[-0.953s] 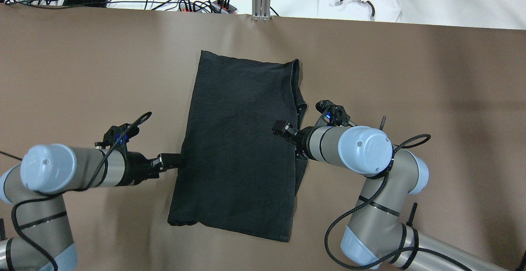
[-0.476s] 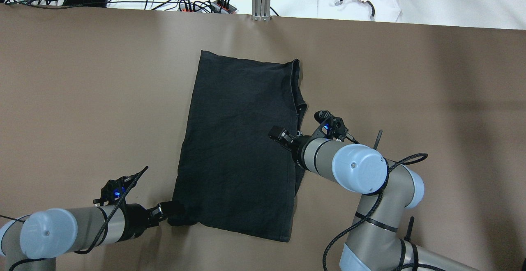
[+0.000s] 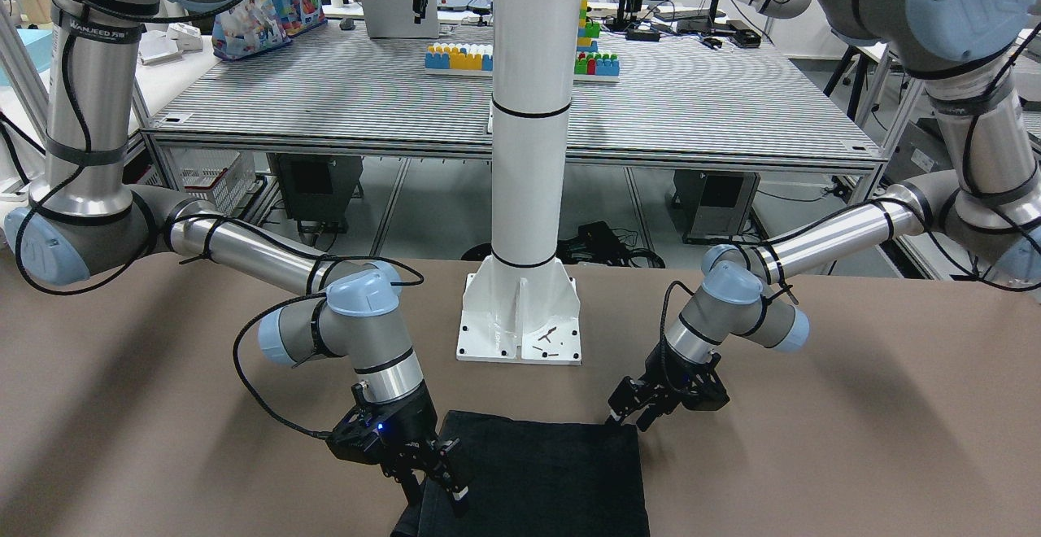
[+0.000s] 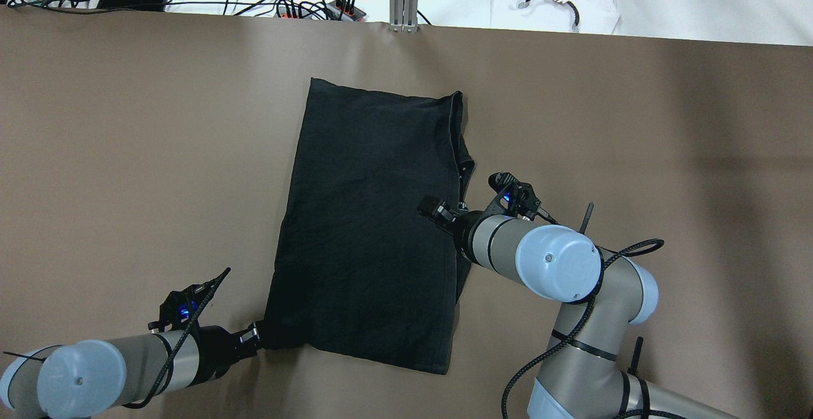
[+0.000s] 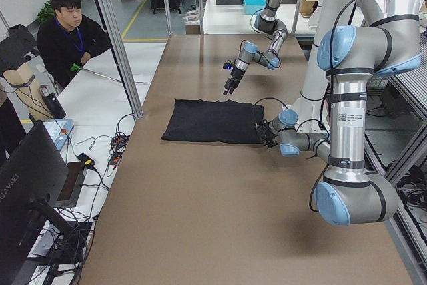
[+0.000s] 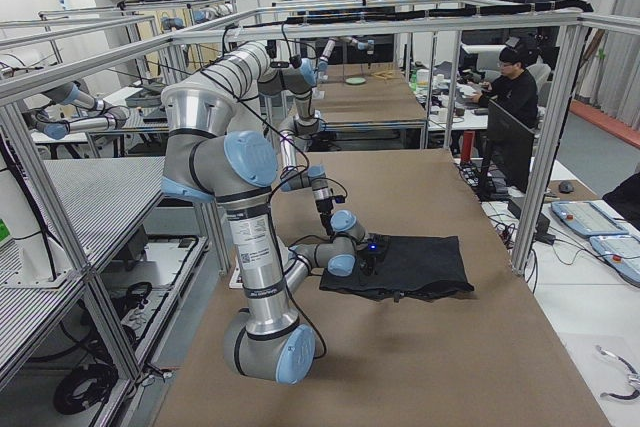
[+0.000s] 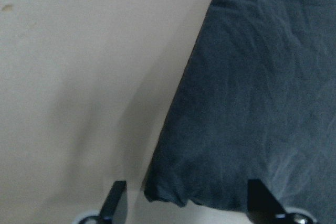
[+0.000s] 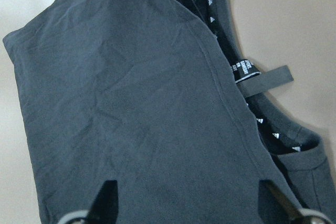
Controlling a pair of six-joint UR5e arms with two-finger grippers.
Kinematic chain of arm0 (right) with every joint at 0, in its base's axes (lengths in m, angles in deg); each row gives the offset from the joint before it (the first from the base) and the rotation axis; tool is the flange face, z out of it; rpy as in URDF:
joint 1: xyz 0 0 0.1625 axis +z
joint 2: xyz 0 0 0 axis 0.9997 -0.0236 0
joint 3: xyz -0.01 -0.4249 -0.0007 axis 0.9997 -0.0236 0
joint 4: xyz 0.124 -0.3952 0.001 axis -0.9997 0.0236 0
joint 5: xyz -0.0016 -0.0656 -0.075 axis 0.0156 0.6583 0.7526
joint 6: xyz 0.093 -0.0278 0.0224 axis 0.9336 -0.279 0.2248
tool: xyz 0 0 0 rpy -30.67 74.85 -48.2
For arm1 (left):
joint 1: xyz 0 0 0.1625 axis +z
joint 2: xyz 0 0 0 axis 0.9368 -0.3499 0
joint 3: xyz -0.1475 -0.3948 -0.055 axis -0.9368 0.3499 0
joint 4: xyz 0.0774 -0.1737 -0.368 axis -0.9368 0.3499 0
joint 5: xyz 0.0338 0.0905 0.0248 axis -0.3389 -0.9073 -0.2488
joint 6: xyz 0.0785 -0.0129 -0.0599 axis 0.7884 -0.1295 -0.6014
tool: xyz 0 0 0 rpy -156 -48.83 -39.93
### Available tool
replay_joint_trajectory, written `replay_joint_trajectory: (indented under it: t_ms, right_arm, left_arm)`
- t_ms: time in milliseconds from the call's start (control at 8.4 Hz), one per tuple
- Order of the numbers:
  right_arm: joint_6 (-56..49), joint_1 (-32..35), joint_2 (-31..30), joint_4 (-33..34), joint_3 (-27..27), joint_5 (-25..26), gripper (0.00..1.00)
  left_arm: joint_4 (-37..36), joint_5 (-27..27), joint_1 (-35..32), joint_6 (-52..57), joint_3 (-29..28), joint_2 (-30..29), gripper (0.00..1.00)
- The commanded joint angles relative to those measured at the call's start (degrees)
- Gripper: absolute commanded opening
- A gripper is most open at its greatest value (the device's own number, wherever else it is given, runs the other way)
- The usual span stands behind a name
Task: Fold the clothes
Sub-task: 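Move both grippers to the shirt's corners nearest the robot and grasp them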
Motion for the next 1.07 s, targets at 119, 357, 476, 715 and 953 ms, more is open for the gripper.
replay_joint_trajectory:
  t_ms: [119,357,476,715,953]
  right_arm:
    - [-0.3,0.1,-1.2,0.0,1.1,0.0,0.94]
    - [-0.6,0.1,-1.6,0.0,2.0,0.0,0.94]
    - [-0.7,0.1,-1.7,0.0,2.0,0.0,0.94]
    - [-0.7,0.0,-1.9,0.0,2.0,0.0,0.94]
    - [-0.7,0.0,-2.1,0.0,2.0,0.0,0.94]
  left_arm:
    - [0.0,-0.4,0.0,0.1,-0.2,-0.4,0.29]
    - [0.0,-0.5,0.0,0.1,-0.3,-0.2,0.29]
    - [0.0,-0.5,0.0,0.1,-0.3,-0.2,0.29]
    - [0.0,-0.6,-0.1,0.3,-0.3,-0.1,0.7]
    - [0.0,-2.0,-0.2,0.3,-0.5,-0.1,0.66]
